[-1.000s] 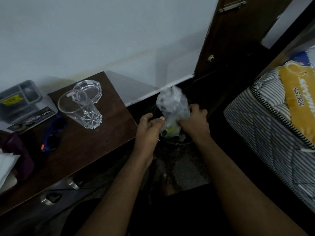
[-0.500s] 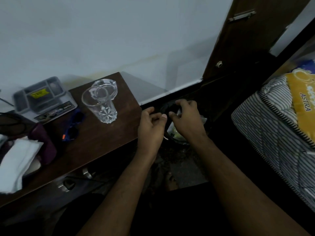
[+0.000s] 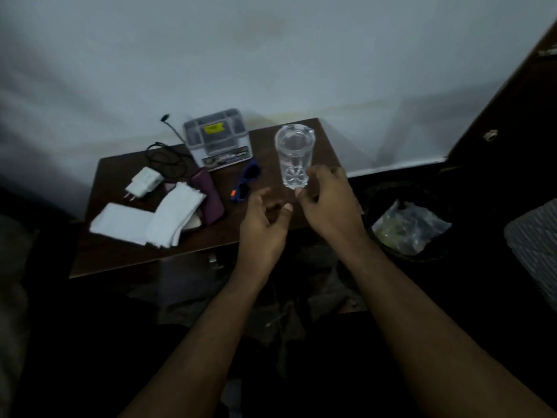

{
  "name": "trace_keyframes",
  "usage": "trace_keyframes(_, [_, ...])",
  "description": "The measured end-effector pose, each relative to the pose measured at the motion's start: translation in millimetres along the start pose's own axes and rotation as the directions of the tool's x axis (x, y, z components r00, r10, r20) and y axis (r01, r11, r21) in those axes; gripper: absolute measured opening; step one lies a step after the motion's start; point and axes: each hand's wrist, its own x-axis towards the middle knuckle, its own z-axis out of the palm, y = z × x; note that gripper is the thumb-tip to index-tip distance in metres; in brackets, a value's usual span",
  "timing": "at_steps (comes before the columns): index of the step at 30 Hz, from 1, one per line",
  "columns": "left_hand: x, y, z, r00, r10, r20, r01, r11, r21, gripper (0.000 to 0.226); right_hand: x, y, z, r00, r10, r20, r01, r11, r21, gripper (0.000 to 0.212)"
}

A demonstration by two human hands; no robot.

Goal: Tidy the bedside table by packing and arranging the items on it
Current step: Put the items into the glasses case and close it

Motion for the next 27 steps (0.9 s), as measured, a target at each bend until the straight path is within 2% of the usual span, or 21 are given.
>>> trace_keyframes(7, [19,0,-64,0.995,-0.023,-0.1,0.028,0.999,0.047,0.051,4,-49,42,0.991,-0.098,0.09,0.098,0.995,0.007,0.038])
trace_keyframes(12, [34,-4,-100,0.975,-0.112,-0.192,0.12,0.992,0.028,0.054,18,-68,69,0.975,-0.096,0.201,0.102,0.995,-0.02,0.048])
trace_keyframes(16, [40,-9,-113,0.954,-0.192,-0.231,0.204,0.979,0.028,0.052,22,-74,87,0.971,-0.119,0.208,0.125,0.992,-0.018,0.045])
trace_keyframes(23, [48,-19,-135,0.936,-0.285,-0.206,0.315,0.94,0.129,0.044,33,-81,110,0.961,-0.142,0.237,0.16,0.985,-0.057,0.036])
trace_keyframes(27, [50,-26,-147,0.924,-0.319,-0.209,0.355,0.92,0.165,0.051,34,-84,129,0.916,-0.107,0.386,0.158,0.982,-0.104,0.034])
